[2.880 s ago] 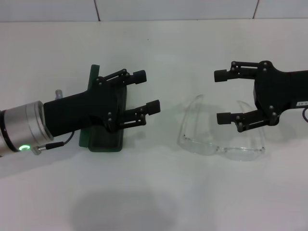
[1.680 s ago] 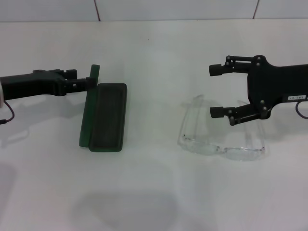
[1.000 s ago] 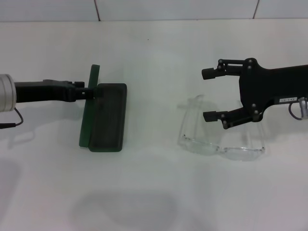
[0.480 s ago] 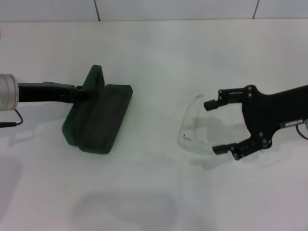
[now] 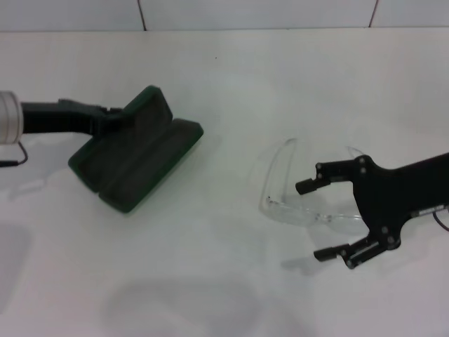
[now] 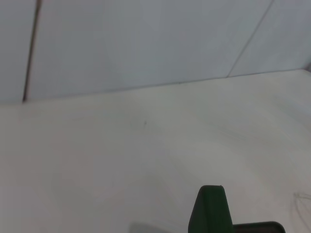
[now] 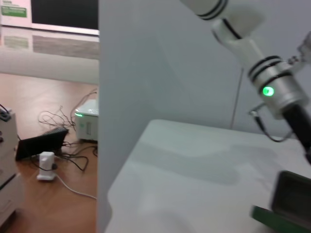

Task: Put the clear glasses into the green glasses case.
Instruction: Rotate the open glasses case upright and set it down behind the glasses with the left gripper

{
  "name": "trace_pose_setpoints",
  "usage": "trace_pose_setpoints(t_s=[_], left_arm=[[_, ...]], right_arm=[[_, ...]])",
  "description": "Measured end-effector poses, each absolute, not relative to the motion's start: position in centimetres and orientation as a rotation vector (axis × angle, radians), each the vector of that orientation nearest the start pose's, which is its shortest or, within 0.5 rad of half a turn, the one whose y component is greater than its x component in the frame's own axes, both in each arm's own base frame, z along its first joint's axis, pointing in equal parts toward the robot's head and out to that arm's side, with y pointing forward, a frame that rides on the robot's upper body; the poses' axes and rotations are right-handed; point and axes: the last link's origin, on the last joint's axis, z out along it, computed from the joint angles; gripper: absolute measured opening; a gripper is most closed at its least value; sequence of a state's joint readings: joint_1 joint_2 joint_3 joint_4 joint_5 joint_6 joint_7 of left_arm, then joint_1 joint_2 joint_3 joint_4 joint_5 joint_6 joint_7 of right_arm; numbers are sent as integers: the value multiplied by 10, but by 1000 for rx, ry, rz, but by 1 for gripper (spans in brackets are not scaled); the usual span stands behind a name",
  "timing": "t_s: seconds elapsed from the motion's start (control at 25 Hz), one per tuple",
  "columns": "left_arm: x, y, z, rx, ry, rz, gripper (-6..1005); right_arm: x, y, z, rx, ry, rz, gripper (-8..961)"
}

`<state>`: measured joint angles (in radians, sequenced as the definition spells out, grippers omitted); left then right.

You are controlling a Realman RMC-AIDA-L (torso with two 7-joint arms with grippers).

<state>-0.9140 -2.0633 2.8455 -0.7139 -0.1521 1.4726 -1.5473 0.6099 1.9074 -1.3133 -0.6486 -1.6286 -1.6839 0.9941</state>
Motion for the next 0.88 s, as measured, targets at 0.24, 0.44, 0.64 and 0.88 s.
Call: trace_pose_setpoints(t_s=[0.24, 0.44, 0.64, 0.88], left_arm=[[-253, 412, 25, -2533, -773, -362, 218], [-214, 439, 7, -2605, -417, -315, 217], [-181, 448, -22, -2677, -94, -201, 216], [-156, 450, -59, -2767, 155, -11, 215]], right_arm=[[215, 309, -7, -3098, -408, 703, 867], [221, 298, -15, -3079, -412, 733, 865], [229, 289, -20, -3067, -392, 751, 863], [234, 283, -23, -3059, -381, 764, 861]])
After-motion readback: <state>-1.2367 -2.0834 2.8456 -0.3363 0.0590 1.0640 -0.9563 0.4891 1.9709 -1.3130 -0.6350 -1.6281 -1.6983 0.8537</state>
